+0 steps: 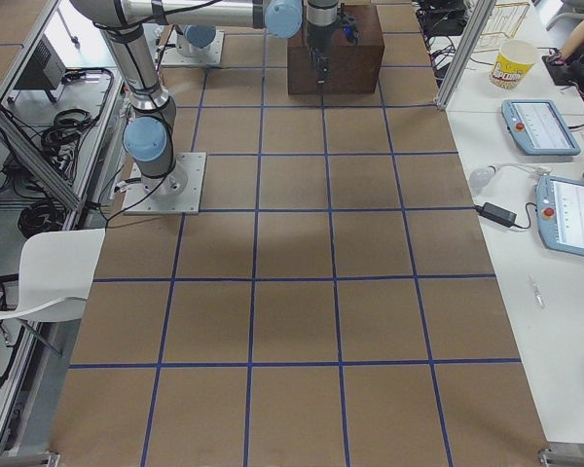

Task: Open drawer and put corn inside
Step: 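Pull the drawer outward from the cabinet with the left gripper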

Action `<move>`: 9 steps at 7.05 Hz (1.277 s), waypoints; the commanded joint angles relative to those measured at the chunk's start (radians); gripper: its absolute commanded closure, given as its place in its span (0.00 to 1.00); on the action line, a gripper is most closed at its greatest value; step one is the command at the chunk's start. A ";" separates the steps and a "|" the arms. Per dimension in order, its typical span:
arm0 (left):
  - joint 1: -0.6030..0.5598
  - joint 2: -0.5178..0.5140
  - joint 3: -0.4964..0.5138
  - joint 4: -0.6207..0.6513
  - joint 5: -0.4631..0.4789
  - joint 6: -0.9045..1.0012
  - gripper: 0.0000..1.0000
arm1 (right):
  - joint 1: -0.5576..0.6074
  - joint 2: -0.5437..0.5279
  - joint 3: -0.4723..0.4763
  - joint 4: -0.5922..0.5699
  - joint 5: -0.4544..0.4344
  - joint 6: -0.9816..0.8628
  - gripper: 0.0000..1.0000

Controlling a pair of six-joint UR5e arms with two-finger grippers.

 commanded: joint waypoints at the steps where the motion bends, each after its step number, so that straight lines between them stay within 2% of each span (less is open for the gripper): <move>1: 0.013 -0.001 0.002 -0.006 0.002 0.009 0.00 | 0.000 0.000 0.000 0.000 0.000 0.000 0.00; 9: 0.036 0.000 0.002 -0.003 0.034 0.056 0.00 | 0.003 0.000 0.000 0.000 0.000 0.000 0.00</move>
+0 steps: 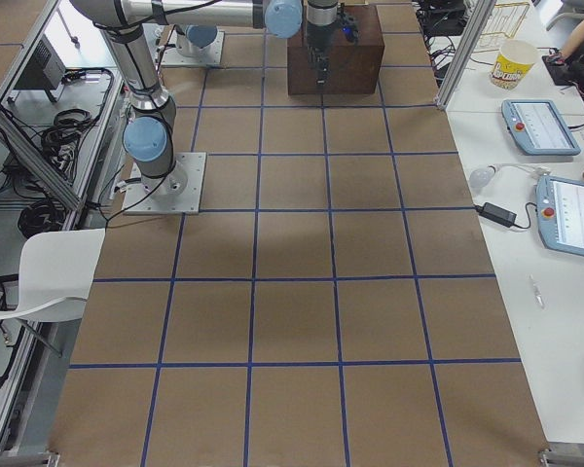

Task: Open drawer and put corn inside
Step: 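Pull the drawer outward from the cabinet with the left gripper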

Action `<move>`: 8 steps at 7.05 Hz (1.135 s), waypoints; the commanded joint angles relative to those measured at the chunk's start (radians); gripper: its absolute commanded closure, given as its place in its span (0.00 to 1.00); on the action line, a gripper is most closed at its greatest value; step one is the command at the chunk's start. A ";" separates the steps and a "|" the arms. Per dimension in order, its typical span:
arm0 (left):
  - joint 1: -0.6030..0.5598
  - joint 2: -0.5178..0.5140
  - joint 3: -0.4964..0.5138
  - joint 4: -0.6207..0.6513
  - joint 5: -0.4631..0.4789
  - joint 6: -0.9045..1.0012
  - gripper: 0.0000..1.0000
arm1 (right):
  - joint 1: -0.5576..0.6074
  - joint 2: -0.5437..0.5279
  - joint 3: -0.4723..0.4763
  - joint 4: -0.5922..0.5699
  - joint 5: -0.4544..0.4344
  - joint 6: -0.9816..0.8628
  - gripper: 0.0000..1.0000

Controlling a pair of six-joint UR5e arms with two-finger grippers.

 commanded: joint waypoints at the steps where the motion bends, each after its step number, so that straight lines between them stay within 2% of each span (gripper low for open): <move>1: 0.021 0.001 0.001 -0.002 0.000 0.022 0.00 | -0.003 0.000 0.000 0.000 0.000 0.000 0.00; 7: 0.035 0.016 0.015 -0.001 0.006 0.087 0.00 | -0.003 0.000 0.000 0.000 0.000 0.000 0.00; 8: 0.076 0.018 0.046 -0.005 0.037 0.076 0.00 | -0.003 0.000 0.000 0.000 0.000 0.000 0.00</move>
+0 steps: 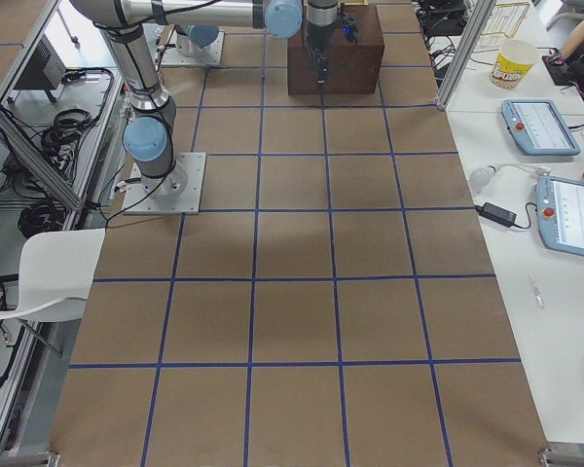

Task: Open drawer and put corn inside
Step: 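Release the handle and lower the left gripper onto the yellow corn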

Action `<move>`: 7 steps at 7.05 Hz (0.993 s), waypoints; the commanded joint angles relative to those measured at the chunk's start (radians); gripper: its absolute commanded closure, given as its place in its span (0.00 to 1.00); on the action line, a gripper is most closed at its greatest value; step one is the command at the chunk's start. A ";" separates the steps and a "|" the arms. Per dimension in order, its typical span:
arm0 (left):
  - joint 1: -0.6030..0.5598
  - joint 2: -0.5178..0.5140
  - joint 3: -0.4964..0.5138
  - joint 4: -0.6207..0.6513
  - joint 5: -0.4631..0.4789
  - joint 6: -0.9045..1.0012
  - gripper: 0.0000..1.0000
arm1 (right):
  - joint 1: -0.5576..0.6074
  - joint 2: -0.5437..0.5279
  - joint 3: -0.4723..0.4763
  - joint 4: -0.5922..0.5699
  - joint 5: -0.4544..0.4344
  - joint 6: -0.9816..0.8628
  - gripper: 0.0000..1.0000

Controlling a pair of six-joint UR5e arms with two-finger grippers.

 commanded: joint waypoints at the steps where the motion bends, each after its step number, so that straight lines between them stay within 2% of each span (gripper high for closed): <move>1: 0.080 -0.009 0.042 0.004 0.019 -0.017 0.00 | 0.002 0.000 0.000 0.000 0.000 0.000 0.00; 5: 0.170 -0.046 0.023 0.007 0.043 -0.352 0.00 | -0.001 0.000 0.000 0.000 0.000 0.000 0.00; 7: 0.187 -0.081 0.024 0.012 0.112 -0.482 0.00 | -0.001 0.000 0.000 0.000 0.000 0.000 0.00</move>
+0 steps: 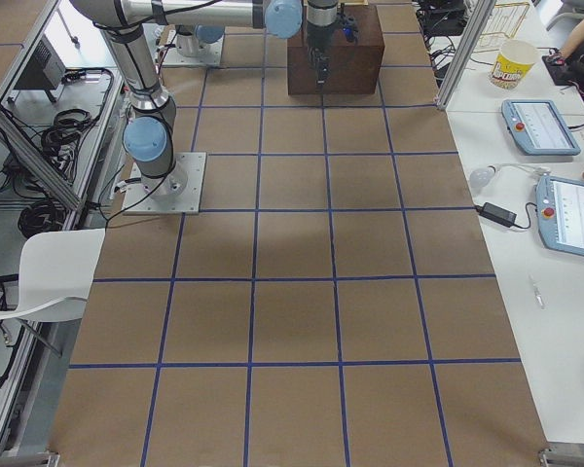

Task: Open drawer and put corn inside
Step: 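Release the handle and lower the left gripper onto the yellow corn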

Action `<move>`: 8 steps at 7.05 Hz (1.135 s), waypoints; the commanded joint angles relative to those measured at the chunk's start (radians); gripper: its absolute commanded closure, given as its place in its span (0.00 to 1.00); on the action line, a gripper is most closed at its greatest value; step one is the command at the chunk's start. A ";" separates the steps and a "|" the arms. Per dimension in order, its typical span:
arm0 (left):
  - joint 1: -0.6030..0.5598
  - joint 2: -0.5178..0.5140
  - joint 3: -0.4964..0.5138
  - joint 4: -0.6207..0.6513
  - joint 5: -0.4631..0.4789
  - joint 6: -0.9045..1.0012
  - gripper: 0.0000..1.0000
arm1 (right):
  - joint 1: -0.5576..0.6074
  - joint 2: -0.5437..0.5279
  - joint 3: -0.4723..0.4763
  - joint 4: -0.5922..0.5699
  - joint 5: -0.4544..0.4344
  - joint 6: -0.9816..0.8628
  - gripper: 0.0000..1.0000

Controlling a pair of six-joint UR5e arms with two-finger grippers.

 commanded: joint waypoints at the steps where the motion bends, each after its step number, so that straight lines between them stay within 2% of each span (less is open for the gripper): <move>1: 0.033 -0.046 0.000 0.013 0.035 -0.082 0.00 | 0.002 0.000 0.000 0.000 0.000 0.000 0.00; 4: 0.051 -0.132 0.000 0.125 0.085 -0.086 0.00 | 0.002 0.000 0.000 0.000 0.000 0.000 0.00; 8: 0.061 -0.195 0.000 0.240 0.087 -0.082 0.01 | 0.002 0.000 0.000 0.000 0.000 0.000 0.00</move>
